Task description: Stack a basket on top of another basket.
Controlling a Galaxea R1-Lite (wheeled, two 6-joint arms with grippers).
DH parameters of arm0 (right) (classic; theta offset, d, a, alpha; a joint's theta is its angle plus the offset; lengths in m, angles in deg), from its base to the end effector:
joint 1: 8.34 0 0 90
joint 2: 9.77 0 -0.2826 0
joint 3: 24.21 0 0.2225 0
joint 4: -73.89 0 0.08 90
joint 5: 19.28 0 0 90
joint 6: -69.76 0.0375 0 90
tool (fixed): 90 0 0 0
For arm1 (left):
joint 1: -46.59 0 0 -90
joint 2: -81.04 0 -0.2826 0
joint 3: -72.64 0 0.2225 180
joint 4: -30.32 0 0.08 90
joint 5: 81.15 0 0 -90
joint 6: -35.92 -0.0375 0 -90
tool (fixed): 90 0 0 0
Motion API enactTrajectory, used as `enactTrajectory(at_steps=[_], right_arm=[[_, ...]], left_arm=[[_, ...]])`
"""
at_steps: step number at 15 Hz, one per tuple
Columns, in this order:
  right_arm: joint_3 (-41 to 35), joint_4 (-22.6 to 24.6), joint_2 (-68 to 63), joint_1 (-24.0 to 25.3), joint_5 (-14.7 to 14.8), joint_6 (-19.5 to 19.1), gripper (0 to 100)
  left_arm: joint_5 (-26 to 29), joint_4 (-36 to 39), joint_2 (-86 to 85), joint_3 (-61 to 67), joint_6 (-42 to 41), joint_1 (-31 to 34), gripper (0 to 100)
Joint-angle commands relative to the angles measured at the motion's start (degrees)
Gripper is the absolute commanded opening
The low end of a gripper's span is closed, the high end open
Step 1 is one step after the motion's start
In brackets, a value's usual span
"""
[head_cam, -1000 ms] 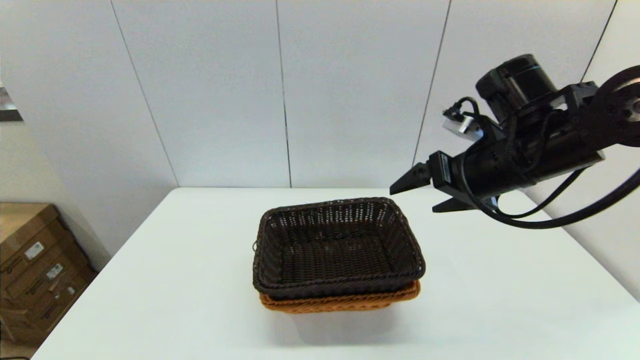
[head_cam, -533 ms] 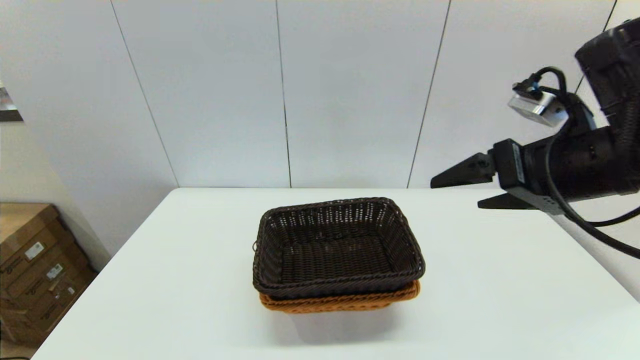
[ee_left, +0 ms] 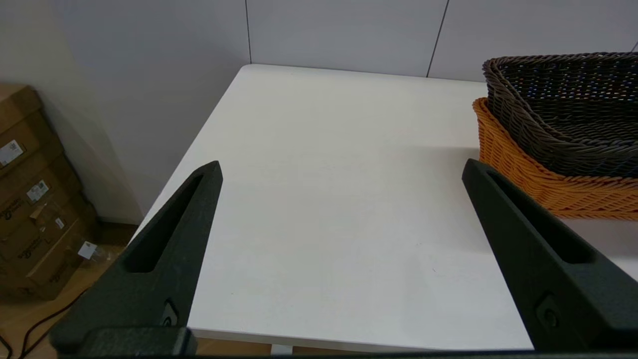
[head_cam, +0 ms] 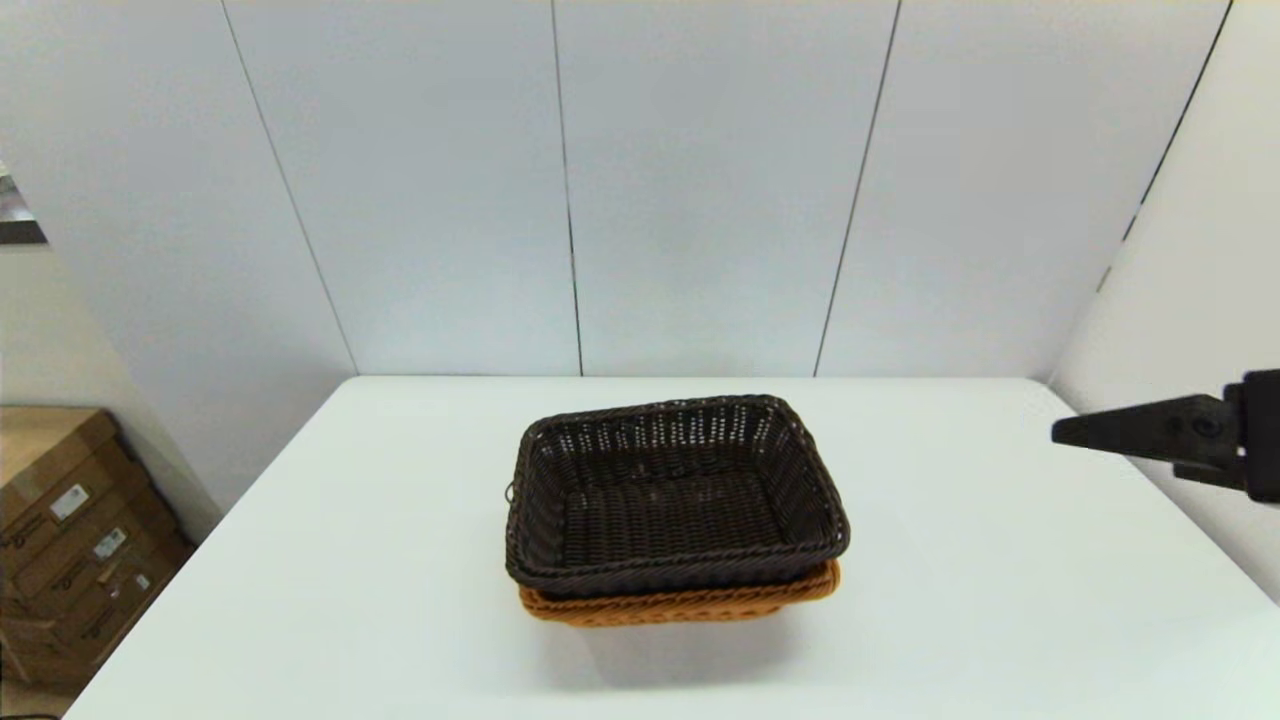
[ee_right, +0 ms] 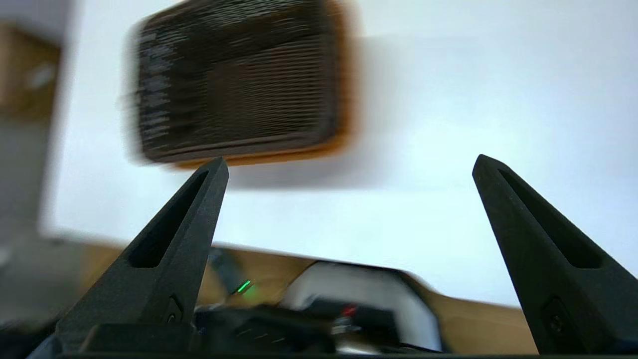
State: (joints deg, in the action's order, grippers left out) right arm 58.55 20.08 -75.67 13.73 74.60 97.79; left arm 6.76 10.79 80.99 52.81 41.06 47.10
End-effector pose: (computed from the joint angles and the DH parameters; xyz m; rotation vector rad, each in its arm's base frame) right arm 0.1783 0.0696 0.2519 0.3236 0.6889 0.1450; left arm 0.0441 0.0018 0.0761 -0.0898 -0.0081 0.0451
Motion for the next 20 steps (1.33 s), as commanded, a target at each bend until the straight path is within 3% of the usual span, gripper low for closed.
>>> enactTrajectory(at_steps=[1,4,9,13,20], right_arm=[[-8.3,-0.5,13.4,-0.5,14.0,0.3,100],[-13.5,-0.3,20.8,-5.6,15.4,0.1,100],[-20.3,-0.3,32.2,-9.5,15.5,-0.3,100],[-24.7,-0.4,41.2,-17.0,14.7,-4.8,100],[-32.2,-0.9,52.3,-20.9,13.2,-5.6,100]], left_arm=[[0.0,0.0,0.0,0.1,0.0,0.0,100],[0.0,0.0,0.0,0.1,0.0,0.0,100],[0.0,0.0,0.0,0.1,0.0,0.0,100],[0.0,0.0,0.0,0.1,0.0,0.0,100],[0.0,0.0,0.0,0.1,0.0,0.0,100]])
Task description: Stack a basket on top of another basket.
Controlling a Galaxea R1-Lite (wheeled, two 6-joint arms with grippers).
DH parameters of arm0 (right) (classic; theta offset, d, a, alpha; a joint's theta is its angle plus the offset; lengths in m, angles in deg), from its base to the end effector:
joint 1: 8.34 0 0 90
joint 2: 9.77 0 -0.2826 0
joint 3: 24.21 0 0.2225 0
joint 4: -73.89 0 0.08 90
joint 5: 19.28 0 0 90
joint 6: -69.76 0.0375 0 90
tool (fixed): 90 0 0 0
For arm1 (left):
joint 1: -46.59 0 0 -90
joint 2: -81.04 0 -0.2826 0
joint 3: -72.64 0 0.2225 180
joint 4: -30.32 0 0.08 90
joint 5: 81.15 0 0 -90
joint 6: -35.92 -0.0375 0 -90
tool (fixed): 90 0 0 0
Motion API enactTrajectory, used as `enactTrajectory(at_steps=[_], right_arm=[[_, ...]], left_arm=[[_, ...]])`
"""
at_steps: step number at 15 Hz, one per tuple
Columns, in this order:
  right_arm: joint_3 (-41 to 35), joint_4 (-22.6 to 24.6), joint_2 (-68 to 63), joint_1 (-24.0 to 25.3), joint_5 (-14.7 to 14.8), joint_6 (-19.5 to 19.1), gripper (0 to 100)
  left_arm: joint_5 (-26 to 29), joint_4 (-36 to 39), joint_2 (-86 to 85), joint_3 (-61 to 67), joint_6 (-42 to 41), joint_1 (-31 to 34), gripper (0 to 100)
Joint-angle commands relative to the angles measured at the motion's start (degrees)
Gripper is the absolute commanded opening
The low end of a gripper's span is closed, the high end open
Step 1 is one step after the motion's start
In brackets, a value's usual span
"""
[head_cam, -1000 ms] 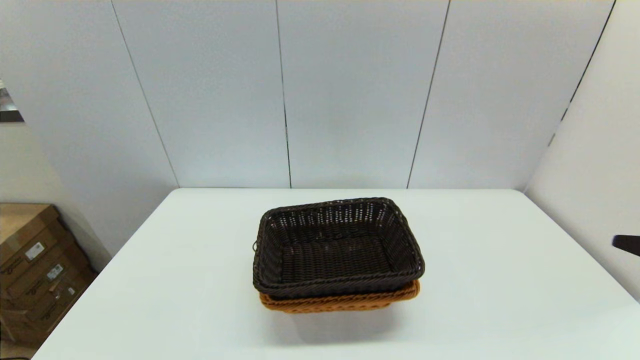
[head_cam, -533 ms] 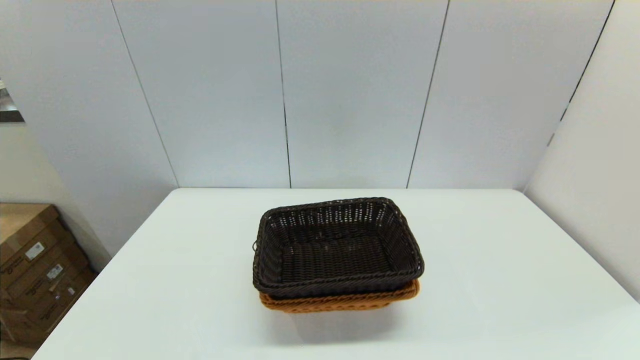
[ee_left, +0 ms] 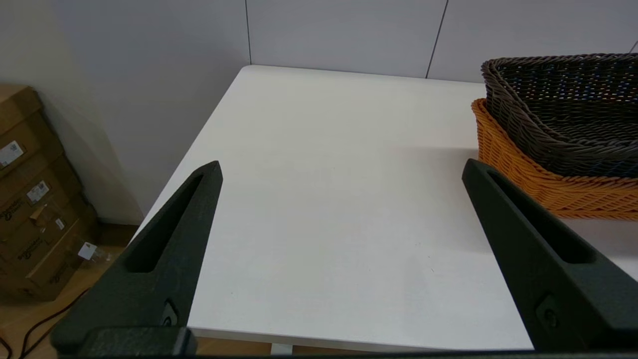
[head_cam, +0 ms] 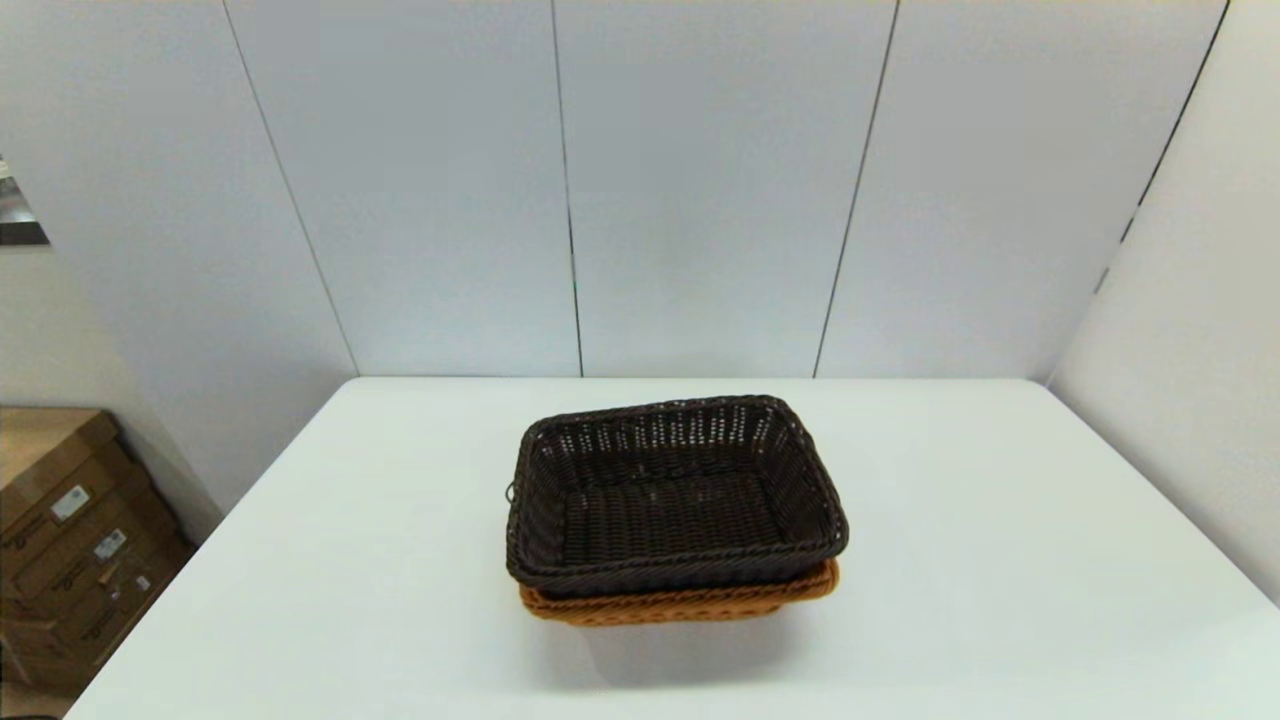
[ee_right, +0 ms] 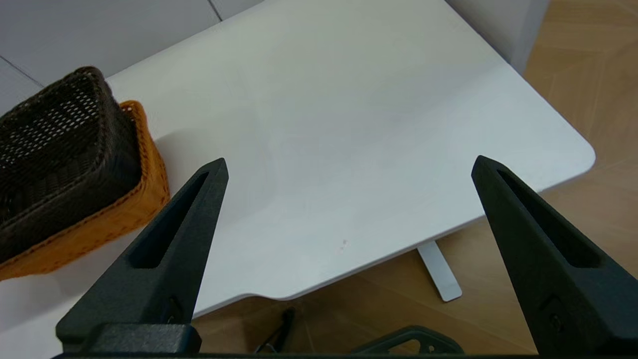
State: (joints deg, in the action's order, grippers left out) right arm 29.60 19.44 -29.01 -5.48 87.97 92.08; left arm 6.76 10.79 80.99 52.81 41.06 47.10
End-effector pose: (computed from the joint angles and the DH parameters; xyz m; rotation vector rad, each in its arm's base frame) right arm 0.0258 -0.0098 0.1800 0.3230 0.2892 -0.3115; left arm 0.0441 0.0018 0.0761 -0.0898 -0.0081 0.0451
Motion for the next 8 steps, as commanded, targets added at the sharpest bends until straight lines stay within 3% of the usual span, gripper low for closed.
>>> enactTrajectory(at_steps=[1,5,7,8], right_arm=[[-4.1,-0.2,6.8,-2.3,-0.4,-0.3,100],[-7.9,0.3,14.2,-3.2,-0.5,-3.1,100],[-9.7,1.3,17.0,-3.1,-2.0,-7.0,100],[-12.2,2.9,19.3,-3.1,-4.1,-11.3,100]], left_arm=[[0.0,0.0,0.0,0.1,0.0,0.0,100],[0.0,0.0,0.0,0.1,0.0,0.0,100],[0.0,0.0,0.0,0.1,0.0,0.0,100],[0.0,0.0,0.0,0.1,0.0,0.0,100]])
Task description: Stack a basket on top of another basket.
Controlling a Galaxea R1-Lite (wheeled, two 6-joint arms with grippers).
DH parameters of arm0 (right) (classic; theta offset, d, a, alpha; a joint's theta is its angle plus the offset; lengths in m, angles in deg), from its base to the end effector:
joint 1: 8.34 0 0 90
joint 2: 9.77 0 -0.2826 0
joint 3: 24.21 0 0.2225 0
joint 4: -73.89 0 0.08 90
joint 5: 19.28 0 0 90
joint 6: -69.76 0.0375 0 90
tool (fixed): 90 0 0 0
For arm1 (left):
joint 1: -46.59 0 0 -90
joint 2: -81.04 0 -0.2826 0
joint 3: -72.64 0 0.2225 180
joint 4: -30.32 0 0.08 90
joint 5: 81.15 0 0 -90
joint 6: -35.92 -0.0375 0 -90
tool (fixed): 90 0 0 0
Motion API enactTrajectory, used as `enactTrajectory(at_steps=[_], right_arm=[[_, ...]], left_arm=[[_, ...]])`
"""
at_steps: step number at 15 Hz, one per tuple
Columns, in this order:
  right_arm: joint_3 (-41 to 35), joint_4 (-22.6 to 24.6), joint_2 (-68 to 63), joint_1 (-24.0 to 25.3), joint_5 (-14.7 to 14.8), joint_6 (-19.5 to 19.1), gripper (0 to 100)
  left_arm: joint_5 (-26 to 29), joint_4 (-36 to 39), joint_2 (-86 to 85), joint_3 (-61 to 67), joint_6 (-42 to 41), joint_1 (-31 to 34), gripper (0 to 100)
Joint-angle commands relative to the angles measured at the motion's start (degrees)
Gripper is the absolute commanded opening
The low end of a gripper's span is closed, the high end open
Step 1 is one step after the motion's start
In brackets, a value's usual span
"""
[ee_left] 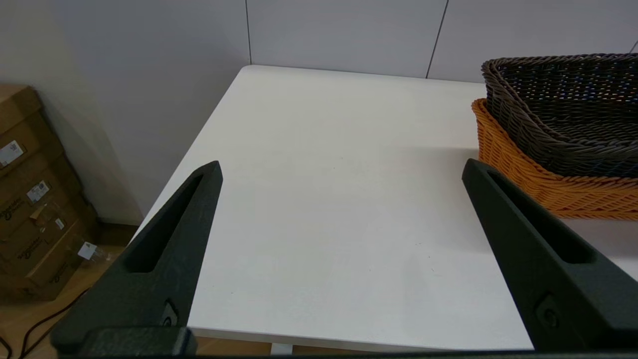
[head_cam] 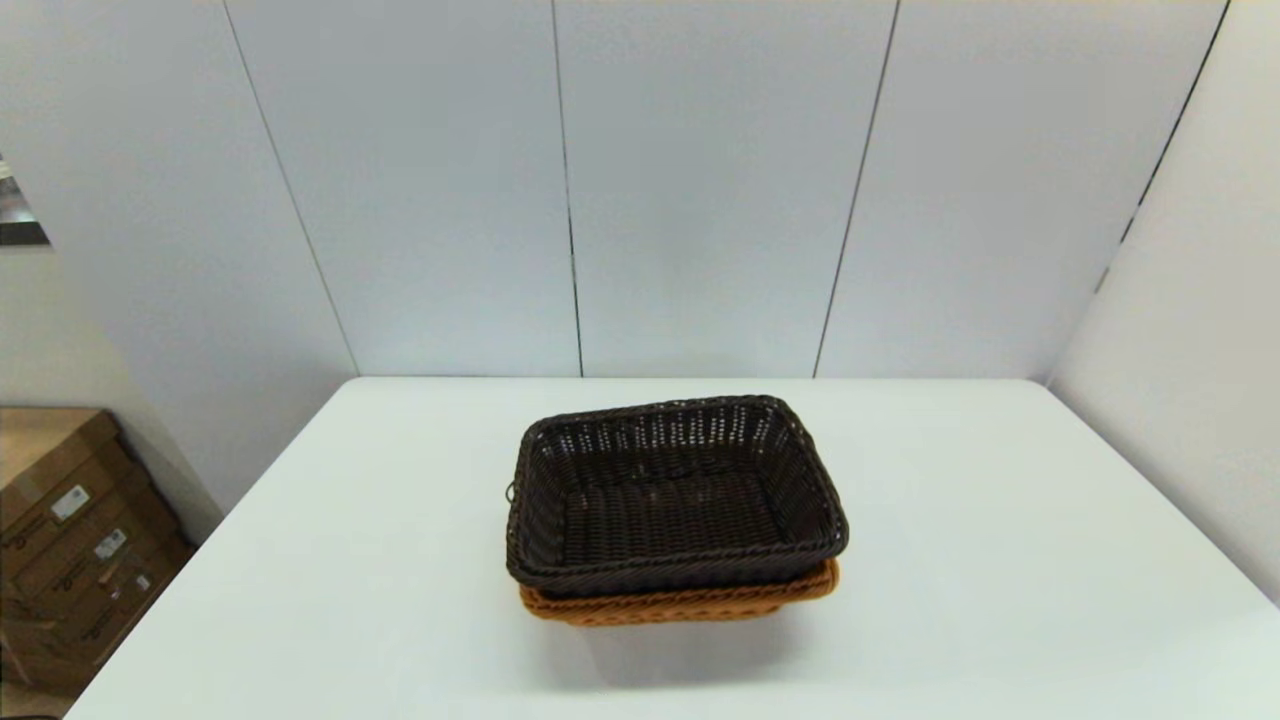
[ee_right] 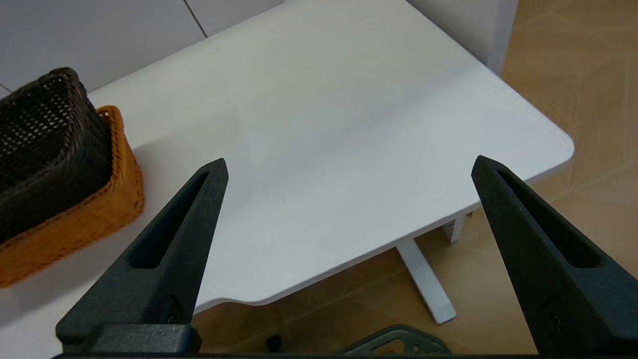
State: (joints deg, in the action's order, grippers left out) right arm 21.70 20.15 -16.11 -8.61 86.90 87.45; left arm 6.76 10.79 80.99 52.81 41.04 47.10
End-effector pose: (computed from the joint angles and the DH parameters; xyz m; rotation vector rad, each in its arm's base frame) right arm 0.0031 -0.0105 0.1445 0.2707 0.1995 -0.3210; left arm 0.0441 0.0018 0.0761 -0.0894 -0.0081 0.0451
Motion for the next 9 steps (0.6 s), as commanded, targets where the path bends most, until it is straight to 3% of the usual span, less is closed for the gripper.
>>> enactTrajectory(at_steps=[1,3,5,6,9], right_arm=[[-7.2,3.9,6.4,0.0,-3.6,-10.0,100],[-11.5,12.5,6.4,0.0,-4.2,-13.2,100],[-16.5,19.4,6.4,0.0,-7.0,-21.1,100],[-18.3,22.0,6.4,0.0,-7.6,-23.0,100],[-21.7,27.2,6.4,0.0,-10.4,-25.1,100]], left_arm=[[0.0,0.0,0.0,0.1,0.1,0.0,100],[0.0,0.0,0.0,0.1,0.1,0.0,100],[0.0,0.0,0.0,0.1,0.1,0.0,100],[0.0,0.0,0.0,0.1,0.1,0.0,100],[0.0,0.0,0.0,0.1,0.1,0.0,100]])
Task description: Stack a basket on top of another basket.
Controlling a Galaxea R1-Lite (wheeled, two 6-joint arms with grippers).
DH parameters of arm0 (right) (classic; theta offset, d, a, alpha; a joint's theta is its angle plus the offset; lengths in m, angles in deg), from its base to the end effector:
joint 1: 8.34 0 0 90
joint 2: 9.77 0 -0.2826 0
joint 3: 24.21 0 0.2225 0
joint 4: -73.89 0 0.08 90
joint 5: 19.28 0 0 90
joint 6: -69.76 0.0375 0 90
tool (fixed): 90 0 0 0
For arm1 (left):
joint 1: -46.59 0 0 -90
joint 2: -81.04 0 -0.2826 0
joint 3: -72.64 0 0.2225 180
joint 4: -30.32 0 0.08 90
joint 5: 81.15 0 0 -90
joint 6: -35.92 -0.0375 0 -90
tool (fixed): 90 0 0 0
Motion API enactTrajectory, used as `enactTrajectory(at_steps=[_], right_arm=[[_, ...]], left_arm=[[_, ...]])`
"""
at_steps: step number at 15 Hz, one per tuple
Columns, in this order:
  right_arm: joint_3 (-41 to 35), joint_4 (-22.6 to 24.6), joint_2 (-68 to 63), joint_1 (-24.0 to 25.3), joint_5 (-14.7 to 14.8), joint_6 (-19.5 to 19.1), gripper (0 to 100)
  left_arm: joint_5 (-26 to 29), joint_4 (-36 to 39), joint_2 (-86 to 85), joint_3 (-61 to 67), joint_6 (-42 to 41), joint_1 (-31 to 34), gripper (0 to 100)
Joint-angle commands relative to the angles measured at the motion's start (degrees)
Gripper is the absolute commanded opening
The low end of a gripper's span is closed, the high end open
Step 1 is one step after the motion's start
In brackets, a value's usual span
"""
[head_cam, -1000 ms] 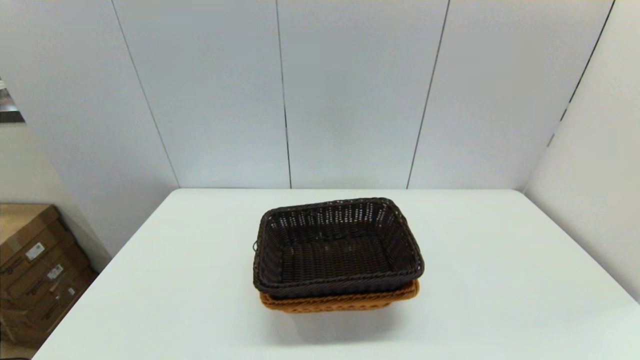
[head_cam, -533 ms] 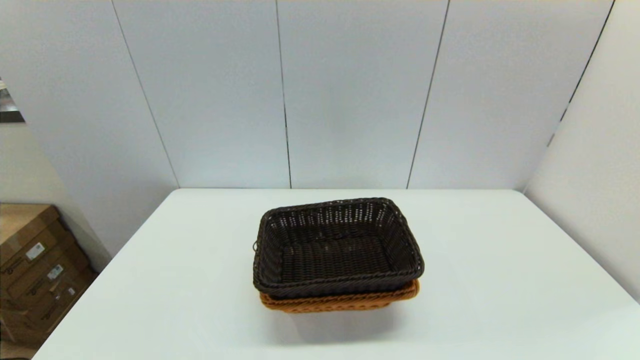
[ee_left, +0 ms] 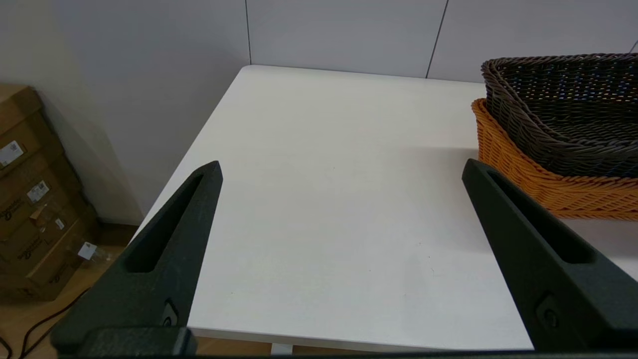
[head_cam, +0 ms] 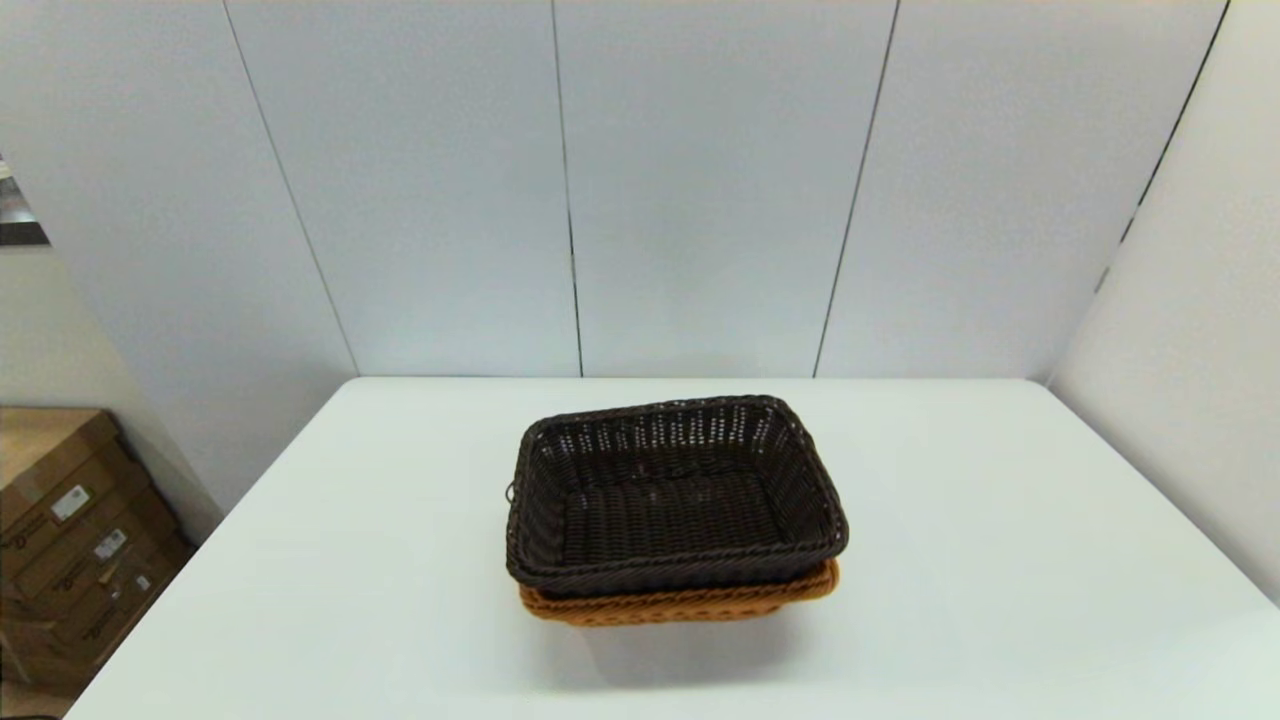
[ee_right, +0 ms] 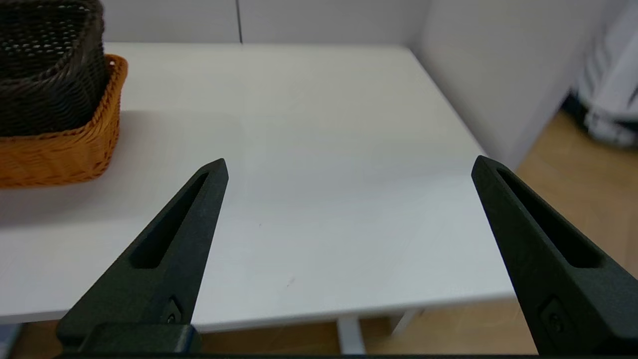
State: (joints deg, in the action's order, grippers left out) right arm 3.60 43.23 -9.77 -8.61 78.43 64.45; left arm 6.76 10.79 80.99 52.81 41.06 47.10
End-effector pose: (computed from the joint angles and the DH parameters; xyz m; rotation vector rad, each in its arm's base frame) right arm 0.0312 -0.0052 0.0980 -0.0957 0.0561 -0.1369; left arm 0.0441 0.0018 0.0761 -0.0898 -0.0081 0.0451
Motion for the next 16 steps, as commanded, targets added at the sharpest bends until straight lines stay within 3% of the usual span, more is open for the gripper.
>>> enactTrajectory(at_steps=[1,7,16], right_arm=[[-4.0,5.5,0.1,0.0,-3.2,-2.3,100],[-7.2,9.2,0.1,0.0,-9.3,-3.3,100],[-8.0,10.4,0.1,0.0,-9.6,-2.7,100]], left_arm=[[0.0,0.0,0.0,0.1,0.0,0.0,100],[0.0,0.0,0.0,0.1,0.0,0.0,100],[0.0,0.0,0.0,0.1,0.0,0.0,100]])
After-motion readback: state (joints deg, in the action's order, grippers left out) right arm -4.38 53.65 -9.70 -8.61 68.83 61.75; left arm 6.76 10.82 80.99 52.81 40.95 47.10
